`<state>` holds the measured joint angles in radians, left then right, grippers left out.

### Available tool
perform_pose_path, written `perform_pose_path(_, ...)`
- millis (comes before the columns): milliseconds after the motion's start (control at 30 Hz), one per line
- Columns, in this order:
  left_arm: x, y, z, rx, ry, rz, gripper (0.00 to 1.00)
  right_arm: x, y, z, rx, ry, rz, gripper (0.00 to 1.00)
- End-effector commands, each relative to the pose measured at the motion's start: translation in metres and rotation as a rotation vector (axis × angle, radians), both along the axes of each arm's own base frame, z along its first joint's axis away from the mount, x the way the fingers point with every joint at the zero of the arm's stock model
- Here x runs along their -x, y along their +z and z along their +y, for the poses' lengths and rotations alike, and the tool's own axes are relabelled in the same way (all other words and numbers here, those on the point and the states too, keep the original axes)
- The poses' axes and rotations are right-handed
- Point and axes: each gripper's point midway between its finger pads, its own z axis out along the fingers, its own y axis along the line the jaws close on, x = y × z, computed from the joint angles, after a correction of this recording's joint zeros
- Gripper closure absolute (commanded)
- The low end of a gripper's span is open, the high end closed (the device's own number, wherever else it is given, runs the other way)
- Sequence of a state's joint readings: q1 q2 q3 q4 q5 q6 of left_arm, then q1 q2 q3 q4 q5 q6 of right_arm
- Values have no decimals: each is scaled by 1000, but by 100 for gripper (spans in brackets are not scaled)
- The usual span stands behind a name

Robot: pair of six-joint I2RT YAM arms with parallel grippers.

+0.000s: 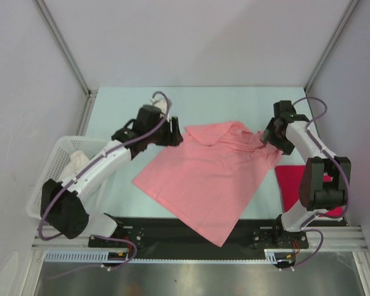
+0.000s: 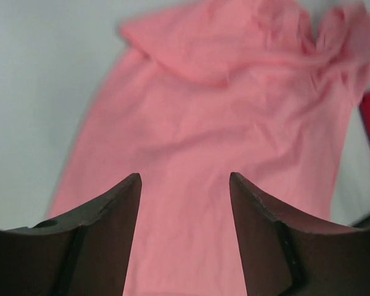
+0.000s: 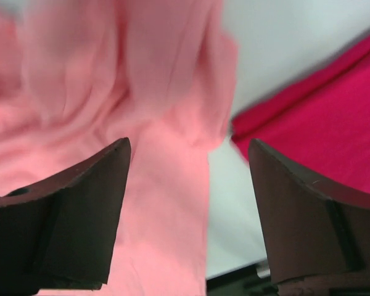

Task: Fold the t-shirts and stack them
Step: Flatten the tshirt out

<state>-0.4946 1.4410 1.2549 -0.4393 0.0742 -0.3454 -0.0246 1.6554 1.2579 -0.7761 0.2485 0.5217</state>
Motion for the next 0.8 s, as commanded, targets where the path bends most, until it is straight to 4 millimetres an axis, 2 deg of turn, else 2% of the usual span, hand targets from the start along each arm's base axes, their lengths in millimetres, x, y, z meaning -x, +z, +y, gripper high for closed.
perform_pose_path(0,67,-59,-8,-16,30,200,35,15,36,37,74,156,-76,17)
perform_pose_path(33,80,-79,-7,-15,36,249,34,19,39,46,78,183,-89,13)
perform_pose_path(67,88,-86,-11,15,47,295,35,24,49,66,85,240,-127,10)
perform_pose_path(100,92,-99,-12,13,42,337,35,29,50,76,74,265,-136,7)
perform_pose_path(133,97,-108,-14,5,26,373,35,40,40,85,57,295,-115,7)
perform_pose_path(167,98,-115,-13,-14,28,389,36,47,44,102,5,343,-139,7)
perform_pose_path(233,94,-133,-6,-73,67,419,36,62,34,119,-44,401,-125,7)
perform_pose_path(267,93,-139,-4,-92,83,431,36,76,21,133,-83,451,-94,7)
perform_pose_path(400,93,-166,0,-153,140,513,36,103,-2,151,-121,462,-18,9)
perform_pose_path(500,93,-188,8,-201,186,581,34,110,-15,169,-127,495,14,9)
perform_pose_path(600,80,-206,21,-242,240,629,33,106,-30,183,-144,520,46,9)
perform_pose_path(633,68,-204,21,-232,247,622,33,106,-42,186,-146,523,82,9)
perform_pose_path(667,56,-204,29,-229,264,616,33,101,-45,193,-168,531,80,9)
perform_pose_path(700,49,-213,34,-242,275,633,33,99,-50,196,-165,538,95,9)
perform_pose_path(733,28,-204,33,-224,285,609,33,89,-47,202,-173,545,82,9)
perform_pose_path(767,14,-205,43,-205,298,622,33,86,-58,210,-188,558,112,9)
